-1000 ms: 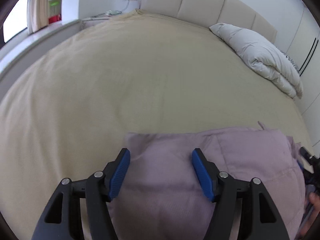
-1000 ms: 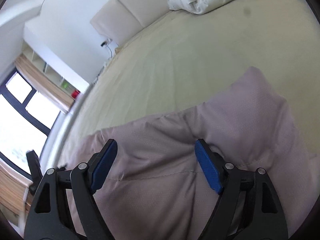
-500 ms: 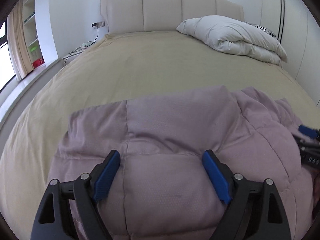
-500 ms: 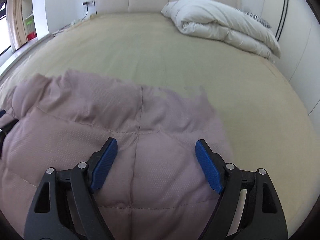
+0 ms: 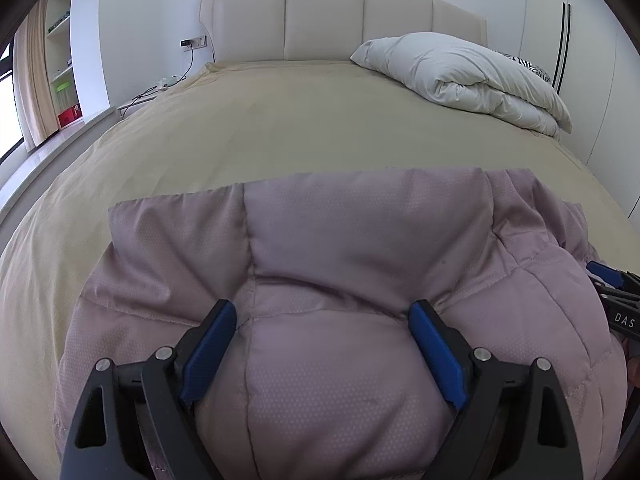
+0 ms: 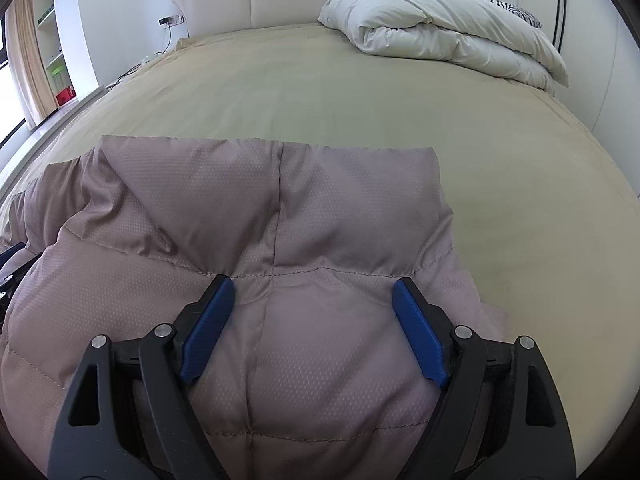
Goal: Fold large clothes
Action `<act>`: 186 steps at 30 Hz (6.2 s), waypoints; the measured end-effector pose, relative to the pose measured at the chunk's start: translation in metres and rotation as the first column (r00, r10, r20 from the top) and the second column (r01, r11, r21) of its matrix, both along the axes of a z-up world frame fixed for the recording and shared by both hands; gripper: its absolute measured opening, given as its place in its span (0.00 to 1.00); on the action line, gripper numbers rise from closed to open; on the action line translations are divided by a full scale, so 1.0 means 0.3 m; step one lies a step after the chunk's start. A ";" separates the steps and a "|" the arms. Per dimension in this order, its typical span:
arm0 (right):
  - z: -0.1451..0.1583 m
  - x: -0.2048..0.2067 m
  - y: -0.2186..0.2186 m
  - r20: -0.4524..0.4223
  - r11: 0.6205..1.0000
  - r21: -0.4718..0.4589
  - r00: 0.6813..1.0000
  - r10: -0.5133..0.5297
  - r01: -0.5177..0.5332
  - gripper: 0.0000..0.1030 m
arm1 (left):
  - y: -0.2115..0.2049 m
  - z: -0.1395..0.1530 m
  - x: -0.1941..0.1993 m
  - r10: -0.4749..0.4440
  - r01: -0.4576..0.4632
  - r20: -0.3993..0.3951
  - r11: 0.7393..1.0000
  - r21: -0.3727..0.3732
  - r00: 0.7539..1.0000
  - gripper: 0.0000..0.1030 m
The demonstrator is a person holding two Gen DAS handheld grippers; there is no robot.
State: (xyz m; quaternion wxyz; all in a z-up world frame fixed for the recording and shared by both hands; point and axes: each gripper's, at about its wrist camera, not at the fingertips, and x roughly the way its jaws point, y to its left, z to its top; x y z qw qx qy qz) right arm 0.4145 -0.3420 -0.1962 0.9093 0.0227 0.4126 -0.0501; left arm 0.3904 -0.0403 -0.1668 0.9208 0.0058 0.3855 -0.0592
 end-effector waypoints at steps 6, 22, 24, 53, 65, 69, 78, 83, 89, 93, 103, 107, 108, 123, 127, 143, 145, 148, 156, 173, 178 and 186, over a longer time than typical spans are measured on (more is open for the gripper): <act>-0.007 -0.008 0.038 0.017 0.999 -0.037 1.000 -0.013 0.013 0.79 | -0.011 -0.021 0.019 0.005 -0.005 -0.002 1.000 0.012 1.000 0.90; 0.231 -0.256 0.329 0.080 0.984 0.023 0.981 0.175 -0.177 0.79 | 0.076 0.095 -0.225 0.023 -0.024 -0.020 0.998 -0.062 1.000 0.90; 0.126 -0.230 0.409 -0.033 0.974 -0.071 0.977 0.213 -0.215 0.80 | 0.066 0.068 -0.200 0.009 -0.010 -0.016 1.000 -0.013 1.000 0.95; 0.035 0.222 0.431 -0.138 0.979 -0.102 0.977 0.163 -0.178 0.83 | 0.054 0.016 0.007 0.016 -0.013 -0.070 0.999 0.047 0.997 0.92; 0.031 0.190 0.405 -0.135 0.983 -0.077 0.978 0.156 -0.168 0.84 | 0.047 -0.016 0.028 0.005 -0.001 -0.094 0.999 0.043 0.996 0.95; 0.168 -0.010 0.394 -0.020 0.988 -0.053 0.990 0.143 -0.144 0.83 | 0.051 -0.017 0.026 0.005 -0.001 -0.089 0.999 0.036 0.996 0.95; 0.024 -0.225 0.442 0.046 0.962 -0.168 0.973 0.224 -0.214 0.84 | 0.034 -0.021 0.019 0.011 -0.005 -0.082 0.998 0.066 0.997 0.95; 0.080 -0.218 0.409 -0.014 0.974 -0.104 0.980 0.199 -0.199 0.84 | 0.041 -0.018 0.016 0.008 -0.003 -0.083 0.998 0.061 0.997 0.95; 0.098 -0.417 0.360 0.095 0.980 -0.118 0.980 0.173 -0.162 0.84 | 0.047 -0.013 -0.004 0.014 -0.011 -0.065 0.999 0.049 0.998 0.95; 0.068 -0.418 0.298 0.090 0.979 -0.031 0.975 0.202 -0.200 0.85 | 0.057 0.016 -0.026 0.000 0.003 -0.078 0.999 0.036 0.997 0.94; 0.220 -0.488 -0.143 0.117 0.965 0.248 0.991 0.058 -0.086 0.94 | 0.498 0.234 -0.362 0.069 -0.076 -0.041 0.970 -0.232 0.997 0.99; 0.139 -0.469 -0.365 0.046 0.885 0.463 0.999 0.023 -0.042 0.94 | 0.674 0.118 -0.401 0.046 -0.121 -0.179 0.891 -0.437 0.983 0.99; 0.109 -0.464 -0.407 0.023 0.853 0.521 1.000 0.016 -0.025 0.94 | 0.702 0.079 -0.401 0.034 -0.140 -0.217 0.858 -0.494 0.976 0.99; -0.116 -0.287 -0.489 -0.073 0.634 0.768 0.969 0.234 -0.095 0.93 | 0.686 -0.114 -0.212 -0.137 -0.160 -0.365 0.721 -0.674 0.921 0.98; -0.140 -0.207 -0.414 -0.114 0.650 0.752 0.949 0.294 -0.111 0.82 | 0.661 -0.144 -0.186 -0.196 -0.158 -0.376 0.667 -0.728 0.905 0.64; 0.131 -0.344 -0.135 -0.052 0.832 0.506 0.954 0.294 -0.229 0.44 | 0.623 0.008 -0.334 -0.206 -0.089 -0.309 0.685 -0.723 0.928 0.26; 0.185 -0.401 -0.101 -0.008 0.817 0.513 0.951 0.310 -0.262 0.43 | 0.647 0.050 -0.399 -0.211 -0.068 -0.284 0.682 -0.729 0.935 0.26; 0.237 -0.483 -0.038 0.035 0.794 0.530 0.943 0.331 -0.298 0.43 | 0.684 0.103 -0.487 -0.208 -0.050 -0.257 0.677 -0.734 0.944 0.26; 0.074 -0.589 0.024 0.002 0.742 0.637 0.963 0.271 -0.210 0.43 | 0.791 -0.022 -0.598 -0.175 -0.121 -0.324 0.686 -0.717 0.930 0.28; -0.016 -0.744 -0.108 -0.016 0.657 0.754 1.000 0.019 -0.001 0.61 | 0.920 -0.050 -0.711 -0.031 -0.219 -0.300 0.614 -0.759 0.954 0.51; 0.125 -0.881 -0.134 0.036 0.770 0.637 0.997 -0.068 0.029 0.61 | 0.950 0.145 -0.813 0.092 -0.180 -0.170 0.761 -0.624 0.981 0.62; 0.473 -1.039 -0.009 0.290 0.936 0.342 0.957 -0.028 -0.076 0.61 | 0.659 0.492 -1.004 0.089 -0.039 0.193 0.968 -0.248 0.977 1.00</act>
